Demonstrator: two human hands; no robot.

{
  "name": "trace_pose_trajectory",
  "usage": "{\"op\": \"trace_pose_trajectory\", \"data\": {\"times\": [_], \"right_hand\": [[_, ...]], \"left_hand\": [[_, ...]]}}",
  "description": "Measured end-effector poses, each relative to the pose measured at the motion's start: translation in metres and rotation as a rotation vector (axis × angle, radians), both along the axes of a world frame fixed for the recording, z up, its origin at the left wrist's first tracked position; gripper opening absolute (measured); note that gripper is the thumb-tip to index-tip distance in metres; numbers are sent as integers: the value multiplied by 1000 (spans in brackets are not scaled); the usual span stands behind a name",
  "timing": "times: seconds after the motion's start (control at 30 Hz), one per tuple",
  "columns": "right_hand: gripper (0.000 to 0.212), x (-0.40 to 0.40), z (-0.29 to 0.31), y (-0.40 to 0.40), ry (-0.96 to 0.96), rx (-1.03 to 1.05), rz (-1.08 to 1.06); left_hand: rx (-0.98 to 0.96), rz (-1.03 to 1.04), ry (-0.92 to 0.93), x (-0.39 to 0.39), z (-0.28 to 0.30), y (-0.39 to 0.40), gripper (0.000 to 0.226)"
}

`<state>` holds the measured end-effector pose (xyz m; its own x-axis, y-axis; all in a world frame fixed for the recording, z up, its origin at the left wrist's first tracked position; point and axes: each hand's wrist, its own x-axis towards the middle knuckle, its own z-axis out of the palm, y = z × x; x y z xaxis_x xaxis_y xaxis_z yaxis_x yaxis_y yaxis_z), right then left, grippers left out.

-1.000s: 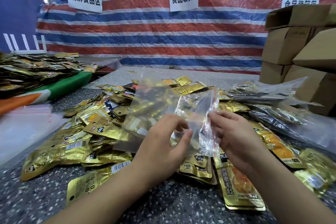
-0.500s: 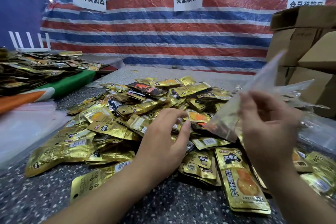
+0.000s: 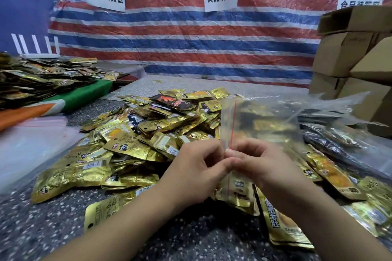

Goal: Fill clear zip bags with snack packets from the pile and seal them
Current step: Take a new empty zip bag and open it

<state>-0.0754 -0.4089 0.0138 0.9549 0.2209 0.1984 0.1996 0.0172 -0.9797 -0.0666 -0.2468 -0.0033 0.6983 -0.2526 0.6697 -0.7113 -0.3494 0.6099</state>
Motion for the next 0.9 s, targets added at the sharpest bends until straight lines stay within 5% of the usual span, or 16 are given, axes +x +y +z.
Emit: {"op": "trace_pose_trajectory", "data": {"times": [0.23, 0.43, 0.9], "right_hand": [[26, 1, 2, -3, 124, 97, 123], [24, 3, 1, -8, 138, 40, 128], [9, 10, 4, -13, 178, 154, 113]], "left_hand": [[108, 9, -18, 0, 1, 5, 41], [324, 68, -139, 2, 2, 10, 14], [163, -41, -68, 0, 3, 5, 19]]}}
